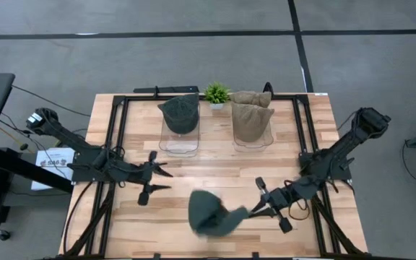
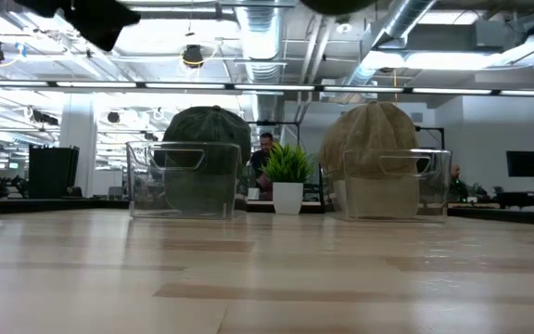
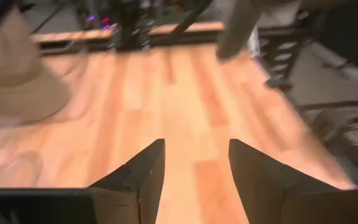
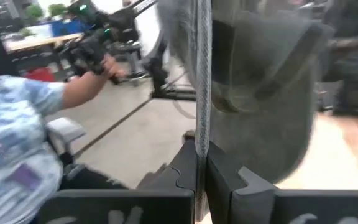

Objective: Pick & Place hat
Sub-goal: Put the black cap into the left transparent container

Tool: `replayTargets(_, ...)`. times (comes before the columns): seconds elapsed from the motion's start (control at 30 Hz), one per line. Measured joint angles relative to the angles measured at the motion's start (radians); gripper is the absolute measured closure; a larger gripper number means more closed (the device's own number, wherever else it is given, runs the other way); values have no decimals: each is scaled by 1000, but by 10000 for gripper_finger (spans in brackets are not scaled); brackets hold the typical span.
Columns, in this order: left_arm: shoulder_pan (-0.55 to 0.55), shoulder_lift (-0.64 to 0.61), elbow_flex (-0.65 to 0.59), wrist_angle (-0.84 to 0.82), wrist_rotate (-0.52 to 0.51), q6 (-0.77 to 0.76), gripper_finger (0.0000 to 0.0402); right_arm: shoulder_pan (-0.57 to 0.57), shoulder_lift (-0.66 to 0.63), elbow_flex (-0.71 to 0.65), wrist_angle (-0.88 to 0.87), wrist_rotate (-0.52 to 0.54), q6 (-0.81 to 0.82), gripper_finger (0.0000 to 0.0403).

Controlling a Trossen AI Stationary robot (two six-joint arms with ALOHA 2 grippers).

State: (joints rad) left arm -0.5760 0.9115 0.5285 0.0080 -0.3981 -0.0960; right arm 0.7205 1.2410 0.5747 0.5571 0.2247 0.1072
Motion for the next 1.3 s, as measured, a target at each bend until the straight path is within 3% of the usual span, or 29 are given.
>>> replayTargets(0.2,0,-19,0,1,-47,0,227,67,-24,0,-76,162,21,401)
replayTargets(0.33,-5,14,0,129,-47,26,227,49,1,-1,-101,197,66,401)
replayTargets(0.5,-10,82,0,335,-45,186,227,10,62,-2,-85,180,95,401)
replayTargets(0.7,-17,162,1,528,-43,400,227,-27,157,-2,63,89,95,401)
replayTargets(0.87,-20,207,2,541,-53,410,227,-29,190,-2,117,89,96,401)
replayTargets(1.0,-16,276,23,540,-125,420,227,-42,195,-2,129,89,96,401)
replayTargets(1.3,-7,454,170,543,-133,555,227,-70,200,-2,144,49,96,401)
